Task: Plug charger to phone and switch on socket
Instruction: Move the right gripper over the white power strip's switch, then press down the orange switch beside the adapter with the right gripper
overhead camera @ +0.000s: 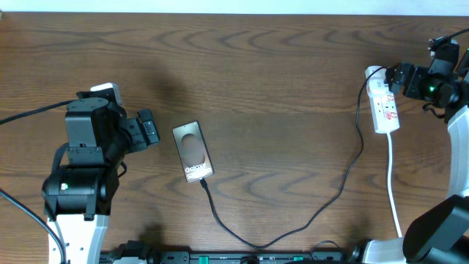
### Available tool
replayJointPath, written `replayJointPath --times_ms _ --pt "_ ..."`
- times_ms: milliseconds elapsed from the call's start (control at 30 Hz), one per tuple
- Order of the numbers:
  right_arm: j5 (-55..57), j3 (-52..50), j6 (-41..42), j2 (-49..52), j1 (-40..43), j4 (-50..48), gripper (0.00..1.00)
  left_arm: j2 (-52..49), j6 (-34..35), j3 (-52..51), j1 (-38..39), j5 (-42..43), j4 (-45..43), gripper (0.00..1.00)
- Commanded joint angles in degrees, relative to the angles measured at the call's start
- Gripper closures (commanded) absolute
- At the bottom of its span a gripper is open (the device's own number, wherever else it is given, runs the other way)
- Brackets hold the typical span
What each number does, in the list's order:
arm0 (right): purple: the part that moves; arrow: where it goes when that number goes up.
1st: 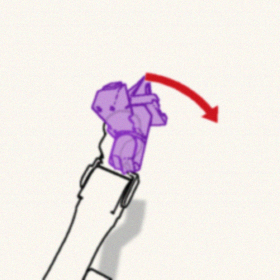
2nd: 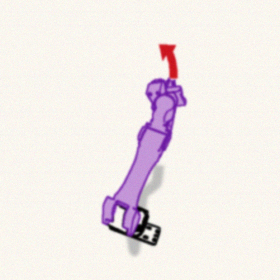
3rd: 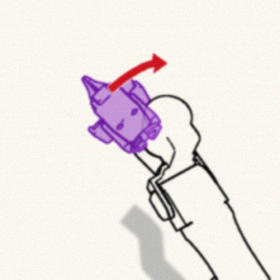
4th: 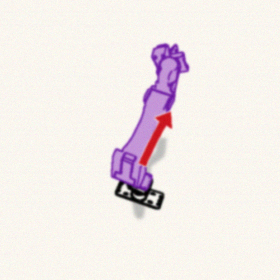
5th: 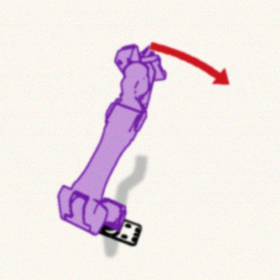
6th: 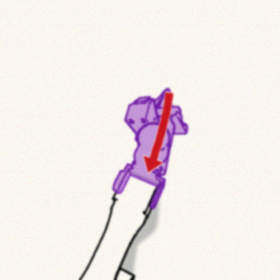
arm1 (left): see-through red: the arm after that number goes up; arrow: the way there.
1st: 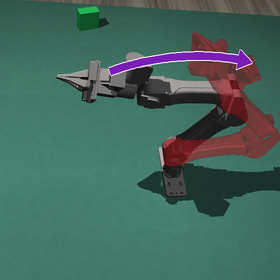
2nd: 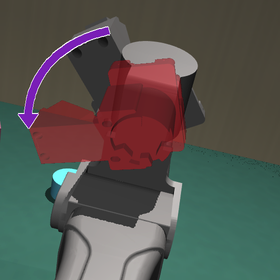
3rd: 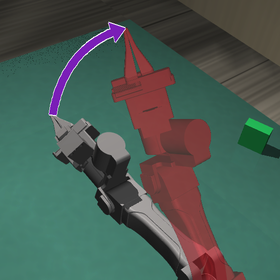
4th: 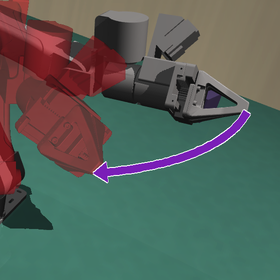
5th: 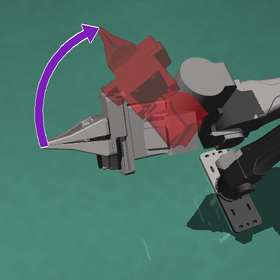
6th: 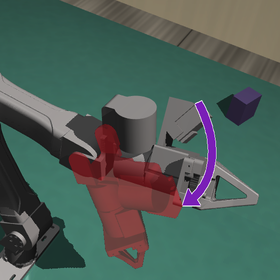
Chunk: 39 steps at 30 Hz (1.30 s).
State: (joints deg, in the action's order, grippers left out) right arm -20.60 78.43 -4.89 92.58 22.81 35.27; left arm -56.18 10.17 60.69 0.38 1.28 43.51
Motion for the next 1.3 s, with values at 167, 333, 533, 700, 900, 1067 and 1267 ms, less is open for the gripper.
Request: replayJointPath --times_ms 167,333,533,700,900,1067,1267 --pt "3.13 0.94 -1.55 8.24 0.26 -0.35 0.01 -1.81 -1.16 0.20 -0.31 -0.90 0.17 0.02" --pt "3.13 0.96 -1.64 13.79 0.52 -0.44 0.01 -1.90 -1.18 0.20 -0.31 -0.90 0.13 0.02" --pt "2.86 0.96 -2.99 17.14 0.61 -2.60 0.01 -1.90 -1.18 0.20 -0.31 -0.90 0.15 0.02" --pt "1.62 0.94 -2.93 19.15 0.70 -4.98 0.01 -1.90 -1.16 0.20 -0.31 -0.90 0.15 0.02" --pt "-5.27 0.94 -2.93 22.10 0.79 -6.60 0.01 -1.90 -1.16 0.20 -0.31 -0.90 0.17 0.02" --pt "-9.05 0.94 -2.91 24.48 0.76 -8.07 0.01 -1.90 -1.16 0.20 -0.31 -0.90 0.17 0.02" --pt "-9.40 0.94 -2.91 24.76 0.79 -8.04 0.01 -1.90 -1.16 0.20 -0.31 -0.90 0.17 0.02"
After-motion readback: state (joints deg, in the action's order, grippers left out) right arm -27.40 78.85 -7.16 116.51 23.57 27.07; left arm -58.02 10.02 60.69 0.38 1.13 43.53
